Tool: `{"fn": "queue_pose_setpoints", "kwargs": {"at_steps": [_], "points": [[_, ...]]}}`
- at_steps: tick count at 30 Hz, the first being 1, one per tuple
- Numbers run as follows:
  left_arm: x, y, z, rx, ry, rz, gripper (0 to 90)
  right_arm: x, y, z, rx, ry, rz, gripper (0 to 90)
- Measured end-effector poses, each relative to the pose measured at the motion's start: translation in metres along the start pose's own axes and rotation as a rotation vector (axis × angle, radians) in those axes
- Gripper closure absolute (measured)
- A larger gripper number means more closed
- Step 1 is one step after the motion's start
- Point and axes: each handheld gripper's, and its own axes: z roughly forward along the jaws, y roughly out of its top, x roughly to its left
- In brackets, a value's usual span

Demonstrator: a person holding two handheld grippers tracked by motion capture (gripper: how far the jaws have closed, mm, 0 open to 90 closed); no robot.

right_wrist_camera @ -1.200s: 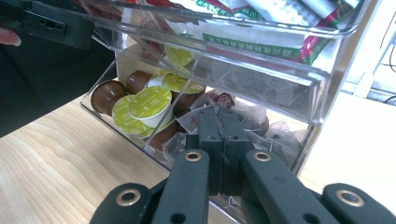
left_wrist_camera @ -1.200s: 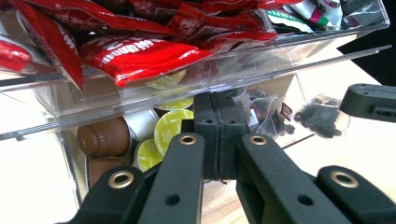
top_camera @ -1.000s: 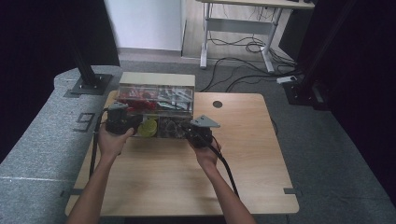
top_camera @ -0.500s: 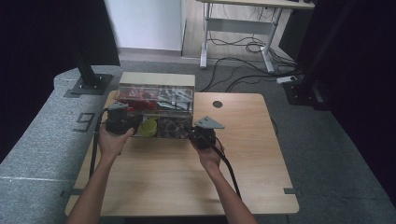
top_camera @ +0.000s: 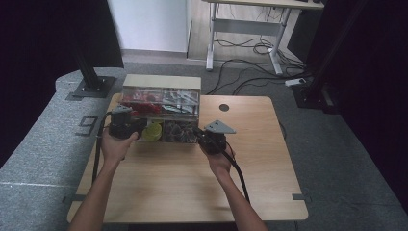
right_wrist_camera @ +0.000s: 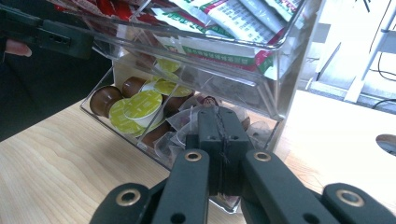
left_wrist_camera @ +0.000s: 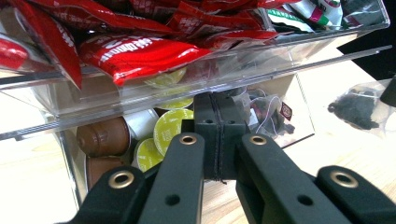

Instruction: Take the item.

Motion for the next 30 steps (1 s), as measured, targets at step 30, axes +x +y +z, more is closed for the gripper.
{"fn": "queue_pose_setpoints", "kwargs": {"at_steps": [30], "points": [[-0.001, 0.0, 0.0, 0.006, -0.001, 0.002, 89.4, -0.027, -0.004, -0.027, -0.02, -0.044, 0.022, 88.8]]}}
